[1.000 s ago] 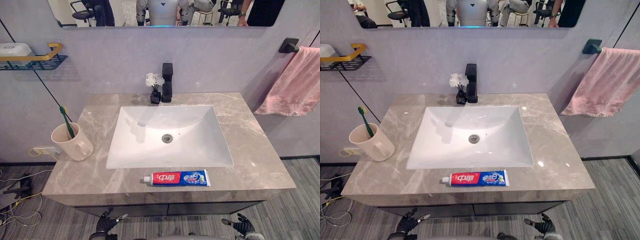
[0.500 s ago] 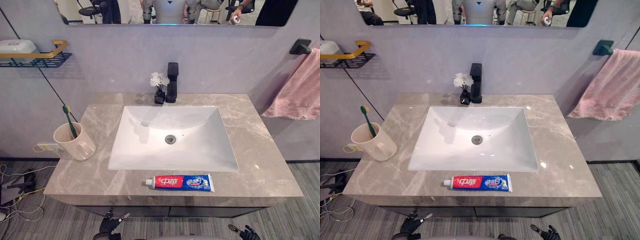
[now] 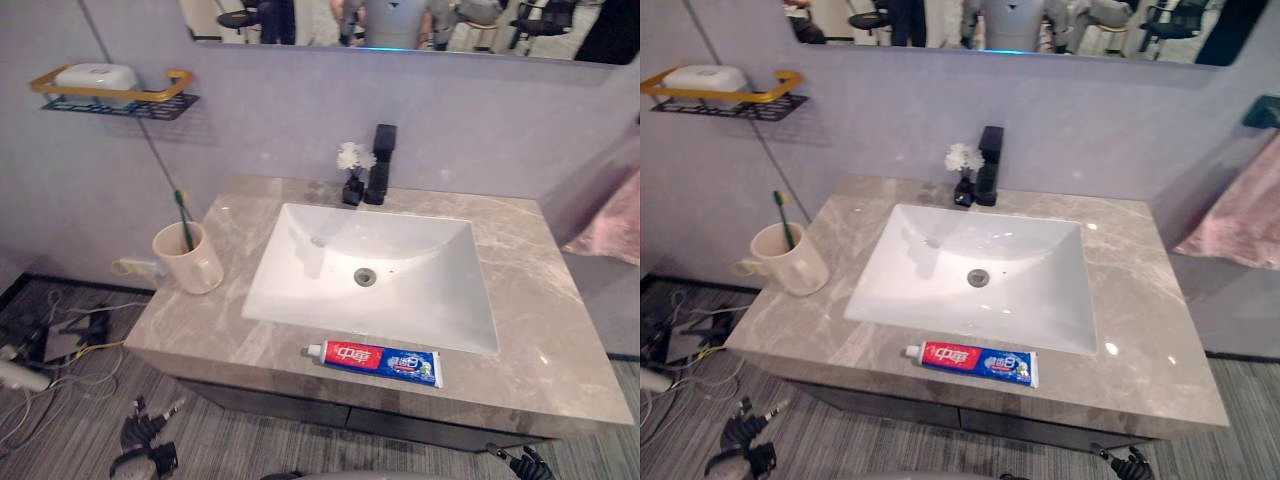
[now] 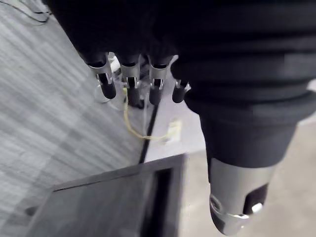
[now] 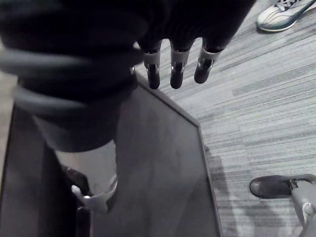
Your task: Organize washtable
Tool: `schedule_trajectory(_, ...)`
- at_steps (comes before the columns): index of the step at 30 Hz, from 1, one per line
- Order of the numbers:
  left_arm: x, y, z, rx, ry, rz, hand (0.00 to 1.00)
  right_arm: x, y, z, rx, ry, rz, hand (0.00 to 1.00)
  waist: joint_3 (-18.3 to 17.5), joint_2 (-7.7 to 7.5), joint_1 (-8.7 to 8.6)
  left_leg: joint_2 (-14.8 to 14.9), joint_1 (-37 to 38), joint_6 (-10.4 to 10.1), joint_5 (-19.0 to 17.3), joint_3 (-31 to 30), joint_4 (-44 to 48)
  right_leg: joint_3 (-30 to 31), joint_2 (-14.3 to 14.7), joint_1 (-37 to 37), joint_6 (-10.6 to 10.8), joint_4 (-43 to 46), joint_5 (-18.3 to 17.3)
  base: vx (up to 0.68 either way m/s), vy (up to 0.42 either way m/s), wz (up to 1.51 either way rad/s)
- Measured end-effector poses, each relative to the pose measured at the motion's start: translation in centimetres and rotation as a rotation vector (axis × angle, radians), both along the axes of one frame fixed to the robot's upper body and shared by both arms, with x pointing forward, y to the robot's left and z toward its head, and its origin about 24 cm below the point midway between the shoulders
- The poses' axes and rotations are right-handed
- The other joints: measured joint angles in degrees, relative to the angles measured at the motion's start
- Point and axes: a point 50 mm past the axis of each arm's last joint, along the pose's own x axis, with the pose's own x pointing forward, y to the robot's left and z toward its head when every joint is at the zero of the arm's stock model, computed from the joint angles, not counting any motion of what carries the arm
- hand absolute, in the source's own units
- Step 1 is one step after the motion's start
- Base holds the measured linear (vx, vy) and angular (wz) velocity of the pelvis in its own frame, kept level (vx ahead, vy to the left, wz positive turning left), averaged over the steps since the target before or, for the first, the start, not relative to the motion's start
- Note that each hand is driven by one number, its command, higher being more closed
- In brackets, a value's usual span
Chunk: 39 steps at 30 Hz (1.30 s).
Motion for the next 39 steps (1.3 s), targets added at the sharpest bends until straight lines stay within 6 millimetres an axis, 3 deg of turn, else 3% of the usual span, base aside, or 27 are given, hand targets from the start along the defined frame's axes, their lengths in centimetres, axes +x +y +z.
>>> schedule_trajectory(2, 1.2, -0.9, 4.2, 0.133, -0.143, -0.045, 0.0, -0.3, 0.2, -0.1, 0.011, 0.007, 0.015, 0.0, 0.0, 0.5, -0.03, -0.5, -0.1, 0.1, 0.4, -1.3, 0.0, -1.5, -0.4, 0.7, 0.1, 0.0, 0.0, -0.03, 0.008, 0.28)
schedule_trajectory(5, 1.8, -2.6, 8.1, 0.272, -0.277, -0.105, 0.0, -0.5, 0.8, -0.3, 0.034, 0.011, 0.023, 0.0, -0.5, 0.51, 0.01, -0.6, -0.2, 0.1, 0.4, -1.9, 0.1, -2.0, -0.4, 1.0, 0.0, -0.1, -0.1, -0.04, 0.003, 0.14)
schedule_trajectory(8, 3.2, -6.2, 11.6, 0.364, -0.437, -0.244, 0.0, -0.7, 1.2, -0.5, 0.05, 0.02, 0.04, 0.0, -0.5, 0.47, -0.01, -1.0, -1.2, 0.1, 0.4, -3.0, 1.0, -3.0, -0.4, 1.1, 0.0, -0.1, -0.1, -0.04, -0.003, 0.18)
schedule_trajectory(11, 3.4, -10.5, 14.1, 0.38, -0.596, -0.425, 0.0, -0.6, 1.4, -0.6, 0.056, 0.021, 0.051, 0.0, -0.7, 0.31, -0.08, -1.3, -1.3, 0.1, 0.4, -3.4, 1.3, -3.2, -0.4, 1.2, 0.0, -0.1, 0.0, -0.02, 0.005, 0.07)
schedule_trajectory(15, 3.8, -15.2, 15.9, 0.366, -0.735, -0.659, 0.0, -0.5, 1.9, -0.7, 0.081, 0.021, 0.085, 0.0, -0.8, 0.43, -0.39, -1.3, -1.5, 0.1, 0.4, -3.7, 2.2, -3.6, -0.3, 1.4, 0.0, 0.0, 0.0, 0.0, 0.001, 0.05)
schedule_trajectory(18, 4.2, -18.3, 16.1, 0.389, -0.746, -0.857, 0.0, -0.4, 2.1, -0.8, 0.086, 0.024, 0.09, 0.0, -0.8, 0.4, -0.84, -1.3, -1.5, 0.1, 0.4, -3.8, 2.3, -3.7, -0.3, 1.6, 0.0, 0.0, 0.0, -0.01, 0.001, 0.01)
schedule_trajectory(21, 4.2, -20.2, 16.0, 0.41, -0.738, -0.988, 0.0, 0.3, 2.5, -0.9, 0.093, 0.019, 0.126, 0.0, -0.9, 0.16, -1.98, -1.2, -1.3, 0.1, 0.4, -3.6, 2.3, -3.5, -0.3, 1.6, 0.0, 0.0, 0.0, 0.0, 0.003, -0.02)
schedule_trajectory(24, 4.3, -22.1, 15.8, 0.435, -0.73, -1.104, 0.0, 0.5, 2.6, -0.9, 0.095, 0.014, 0.129, 0.0, -0.9, -0.16, -2.06, -1.2, -1.1, 0.1, 0.4, -3.1, 2.2, -2.9, -0.3, 1.5, 0.0, 0.0, 0.0, 0.0, 0.013, -0.11)
schedule_trajectory(26, 4.4, -24.0, 14.8, 0.476, -0.681, -1.233, 0.0, 0.5, 2.6, -0.9, 0.095, 0.012, 0.132, 0.0, -0.9, -0.2, -2.53, -1.1, -1.1, 0.1, 0.4, -2.6, 2.2, -2.5, -0.3, 1.2, 0.0, 0.2, 0.0, 0.0, 0.016, -0.11)
schedule_trajectory(28, 4.7, -24.8, 13.5, 0.505, -0.602, -1.306, 0.0, 1.2, 2.7, -0.8, 0.095, -0.002, 0.145, 0.0, -1.0, -0.31, -3.34, -1.0, -1.1, 0.1, 0.4, -2.1, 2.1, -1.9, -0.3, 0.8, 0.0, 0.3, 0.0, 0.0, 0.024, -0.16)
schedule_trajectory(32, 5.3, -25.7, 11.1, 0.559, -0.467, -1.384, 0.0, 1.4, 3.0, -0.9, 0.098, 0.001, 0.161, 0.0, -1.1, -0.53, -3.35, -0.5, -0.3, 0.0, 0.3, -1.1, 2.1, -1.0, -0.2, 0.6, -0.3, 0.2, 0.2, 0.01, 0.013, -0.11)
schedule_trajectory(39, 5.7, -25.9, 6.3, 0.607, -0.217, -1.467, 0.0, 1.9, 2.9, -0.7, 0.092, -0.01, 0.18, 0.0, -1.1, -0.56, -3.49, -0.3, 0.0, 0.0, 0.3, -1.1, 2.0, -1.0, 0.1, 0.8, -0.5, -0.1, 0.4, 0.0, 0.001, 0.0)
